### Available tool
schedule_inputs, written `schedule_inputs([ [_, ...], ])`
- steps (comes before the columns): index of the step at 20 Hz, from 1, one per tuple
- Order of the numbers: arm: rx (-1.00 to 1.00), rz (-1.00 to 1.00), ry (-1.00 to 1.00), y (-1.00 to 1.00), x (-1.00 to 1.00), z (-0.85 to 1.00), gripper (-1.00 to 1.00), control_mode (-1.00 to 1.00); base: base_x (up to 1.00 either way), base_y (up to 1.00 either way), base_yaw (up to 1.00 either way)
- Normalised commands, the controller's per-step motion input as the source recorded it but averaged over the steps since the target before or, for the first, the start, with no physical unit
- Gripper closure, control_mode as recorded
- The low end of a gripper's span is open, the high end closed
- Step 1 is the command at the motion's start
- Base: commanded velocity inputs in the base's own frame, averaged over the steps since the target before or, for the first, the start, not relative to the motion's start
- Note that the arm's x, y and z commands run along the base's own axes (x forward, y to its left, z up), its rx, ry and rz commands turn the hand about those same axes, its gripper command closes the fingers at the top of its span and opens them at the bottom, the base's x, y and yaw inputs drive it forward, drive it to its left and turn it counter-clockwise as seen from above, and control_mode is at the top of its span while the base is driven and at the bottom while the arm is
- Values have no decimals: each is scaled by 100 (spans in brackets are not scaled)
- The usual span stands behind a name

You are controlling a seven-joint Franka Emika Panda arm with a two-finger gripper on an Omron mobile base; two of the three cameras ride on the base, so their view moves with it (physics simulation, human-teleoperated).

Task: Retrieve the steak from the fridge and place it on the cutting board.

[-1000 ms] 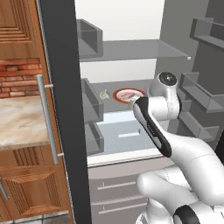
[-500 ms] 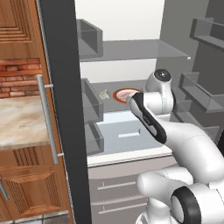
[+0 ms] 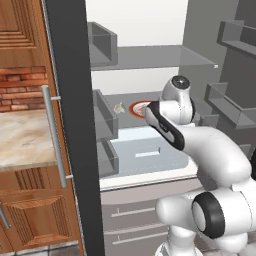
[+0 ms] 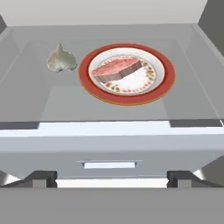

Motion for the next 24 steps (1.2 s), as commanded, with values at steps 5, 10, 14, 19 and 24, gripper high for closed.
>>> schedule_inputs([
  [5, 0, 0, 0, 0, 46, 0, -100, -100, 0, 0, 0],
  [10, 0, 0, 0, 0, 40, -5, -100, -100, 0, 0, 0],
  [14, 0, 0, 0, 0, 31, -15, -100, -100, 0, 0, 0],
  [19, 0, 0, 0, 0, 28, -24, -100, -100, 0, 0, 0],
  [24, 0, 0, 0, 0, 29, -23, -100, -100, 0, 0, 0],
])
